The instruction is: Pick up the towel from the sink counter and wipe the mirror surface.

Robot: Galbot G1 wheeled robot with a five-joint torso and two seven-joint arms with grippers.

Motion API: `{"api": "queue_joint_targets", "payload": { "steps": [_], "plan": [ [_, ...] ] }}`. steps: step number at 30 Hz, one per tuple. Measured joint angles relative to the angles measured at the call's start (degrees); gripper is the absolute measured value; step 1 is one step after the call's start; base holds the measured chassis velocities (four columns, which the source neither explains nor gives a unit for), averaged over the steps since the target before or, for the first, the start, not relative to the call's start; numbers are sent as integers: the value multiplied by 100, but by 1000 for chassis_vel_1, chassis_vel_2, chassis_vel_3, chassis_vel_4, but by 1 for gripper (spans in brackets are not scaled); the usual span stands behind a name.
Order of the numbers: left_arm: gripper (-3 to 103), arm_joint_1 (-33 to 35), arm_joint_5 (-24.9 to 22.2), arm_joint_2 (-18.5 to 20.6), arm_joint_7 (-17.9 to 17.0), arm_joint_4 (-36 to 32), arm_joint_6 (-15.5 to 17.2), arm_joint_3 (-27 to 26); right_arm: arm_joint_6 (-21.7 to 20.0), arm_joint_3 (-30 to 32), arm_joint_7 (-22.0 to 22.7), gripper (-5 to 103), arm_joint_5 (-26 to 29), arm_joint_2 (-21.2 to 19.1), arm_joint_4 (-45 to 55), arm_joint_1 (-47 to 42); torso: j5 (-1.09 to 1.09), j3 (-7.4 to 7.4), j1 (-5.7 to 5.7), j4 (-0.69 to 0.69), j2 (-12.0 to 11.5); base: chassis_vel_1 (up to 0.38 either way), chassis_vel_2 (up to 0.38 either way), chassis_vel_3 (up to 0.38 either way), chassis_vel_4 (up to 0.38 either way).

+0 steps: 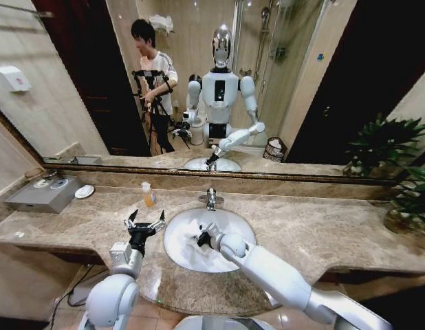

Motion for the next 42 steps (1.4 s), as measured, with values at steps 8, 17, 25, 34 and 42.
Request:
{"api": "queue_joint_targets", "payload": {
  "steps": [8,17,25,34,42],
  "plan": [
    [100,0,0,1,0,0,0,0,152,97,284,12,-7,155,-199,123,0,0,0,1,0,0,0,0,0],
    [100,0,0,1,0,0,0,0,218,265,274,12,-53,240,-471,81,0,0,1,0,-1,0,0,0,0],
    [100,0,0,0,0,0,0,0,1,-50,153,12,96,-106,68,-152,0,0,-1,-1,0,0,0,0,0],
    [100,0,0,1,0,0,0,0,132,524,199,12,-79,141,-615,148,1,0,0,1,-1,0,0,0,0],
    [100,0,0,1,0,0,0,0,61,667,50,12,-292,-194,-546,34,0,0,1,-1,-1,0,0,0,0]
  ]
}}
